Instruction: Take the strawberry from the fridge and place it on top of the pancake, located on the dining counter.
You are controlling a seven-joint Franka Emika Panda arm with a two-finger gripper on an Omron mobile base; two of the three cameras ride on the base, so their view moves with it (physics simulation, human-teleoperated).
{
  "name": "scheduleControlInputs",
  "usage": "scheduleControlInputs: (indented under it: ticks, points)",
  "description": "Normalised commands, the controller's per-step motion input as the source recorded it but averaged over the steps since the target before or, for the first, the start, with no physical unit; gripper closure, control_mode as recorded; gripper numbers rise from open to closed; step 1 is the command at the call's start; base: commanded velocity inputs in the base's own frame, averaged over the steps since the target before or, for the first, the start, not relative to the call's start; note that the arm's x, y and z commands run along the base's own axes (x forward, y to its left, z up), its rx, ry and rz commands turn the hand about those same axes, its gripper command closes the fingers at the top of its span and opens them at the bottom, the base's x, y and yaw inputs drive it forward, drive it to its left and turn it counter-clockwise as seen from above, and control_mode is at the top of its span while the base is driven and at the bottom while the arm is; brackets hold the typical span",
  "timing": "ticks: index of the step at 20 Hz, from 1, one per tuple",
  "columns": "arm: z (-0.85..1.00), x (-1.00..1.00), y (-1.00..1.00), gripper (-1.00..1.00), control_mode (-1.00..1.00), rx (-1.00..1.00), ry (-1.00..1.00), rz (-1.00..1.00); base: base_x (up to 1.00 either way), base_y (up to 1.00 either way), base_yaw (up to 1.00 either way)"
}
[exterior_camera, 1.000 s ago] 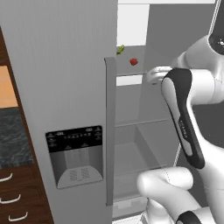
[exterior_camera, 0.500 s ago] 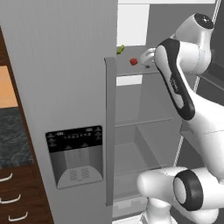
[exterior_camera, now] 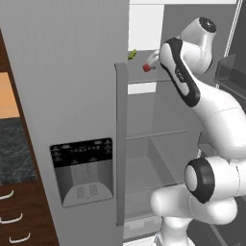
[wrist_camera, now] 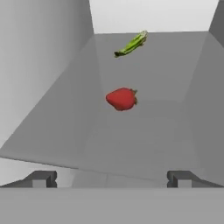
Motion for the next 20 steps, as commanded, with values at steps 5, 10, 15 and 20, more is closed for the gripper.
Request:
scheduleControlInputs:
  ticks: [5,10,15,20]
  points:
    - [-0.11,0.59,0.11,-1.0,-1.0,-0.05,0.07,0.15,0.0,0.0,0.0]
    - [-0.01,0.55,0.03,-1.0,-1.0,-0.09,0.12,0.07,0.0,0.0,0.0]
    - [-0.17,0.46,0.0,-1.0,-1.0,-0.03,0.0,0.04,0.0,0.0,0.0]
    - [-0.18,0.45,0.0,-1.0,-1.0,-0.03,0.0,0.02,0.0,0.0,0.0]
